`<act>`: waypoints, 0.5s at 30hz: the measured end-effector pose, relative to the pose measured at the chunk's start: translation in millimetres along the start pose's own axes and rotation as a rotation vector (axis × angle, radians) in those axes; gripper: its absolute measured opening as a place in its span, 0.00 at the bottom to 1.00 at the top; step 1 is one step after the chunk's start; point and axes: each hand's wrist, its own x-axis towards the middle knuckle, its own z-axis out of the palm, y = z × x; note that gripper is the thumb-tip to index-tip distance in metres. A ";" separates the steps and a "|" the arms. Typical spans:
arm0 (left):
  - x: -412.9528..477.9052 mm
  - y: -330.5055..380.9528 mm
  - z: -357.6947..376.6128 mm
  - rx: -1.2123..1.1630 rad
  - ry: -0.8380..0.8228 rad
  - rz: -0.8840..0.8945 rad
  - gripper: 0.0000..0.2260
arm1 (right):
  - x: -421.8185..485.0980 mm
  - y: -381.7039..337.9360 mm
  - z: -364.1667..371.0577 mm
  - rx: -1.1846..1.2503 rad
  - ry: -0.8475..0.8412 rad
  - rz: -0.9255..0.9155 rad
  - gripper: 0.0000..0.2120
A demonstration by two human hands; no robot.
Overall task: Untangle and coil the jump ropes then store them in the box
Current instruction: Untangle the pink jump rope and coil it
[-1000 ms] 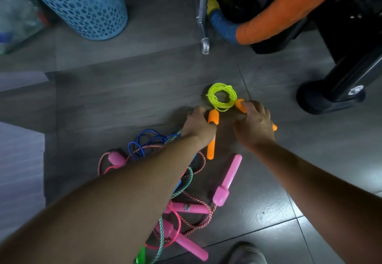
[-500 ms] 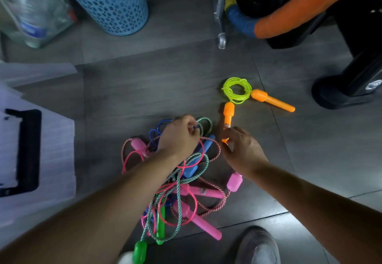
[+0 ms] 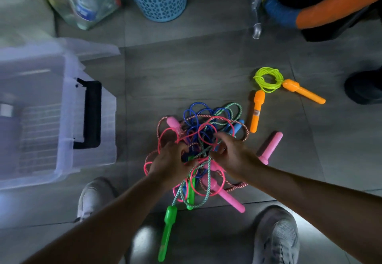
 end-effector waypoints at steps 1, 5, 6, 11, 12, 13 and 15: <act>3.4 -3.7 1.3 -0.049 0.063 -0.031 0.15 | 6.9 -0.5 2.9 0.037 0.071 0.044 0.24; 14.9 -11.7 -0.4 -0.158 0.034 -0.168 0.18 | 38.3 -10.2 0.0 0.004 0.192 0.171 0.20; 16.2 -11.1 -2.6 -0.179 -0.038 -0.185 0.16 | 42.6 -14.9 -1.8 0.031 0.166 0.217 0.15; 15.7 -3.9 -24.5 -0.299 -0.185 -0.147 0.14 | 43.3 -51.2 -9.1 0.102 -0.014 0.189 0.11; 12.0 -0.3 -31.9 -0.347 -0.199 -0.132 0.15 | 39.3 -62.4 -16.2 0.119 -0.062 0.150 0.12; 7.1 4.3 -40.2 -0.423 -0.220 -0.123 0.15 | 34.8 -74.7 -26.1 0.136 -0.102 0.117 0.12; -4.4 9.7 -59.8 -0.605 -0.291 -0.113 0.06 | 27.4 -100.1 -48.3 0.213 -0.139 0.099 0.12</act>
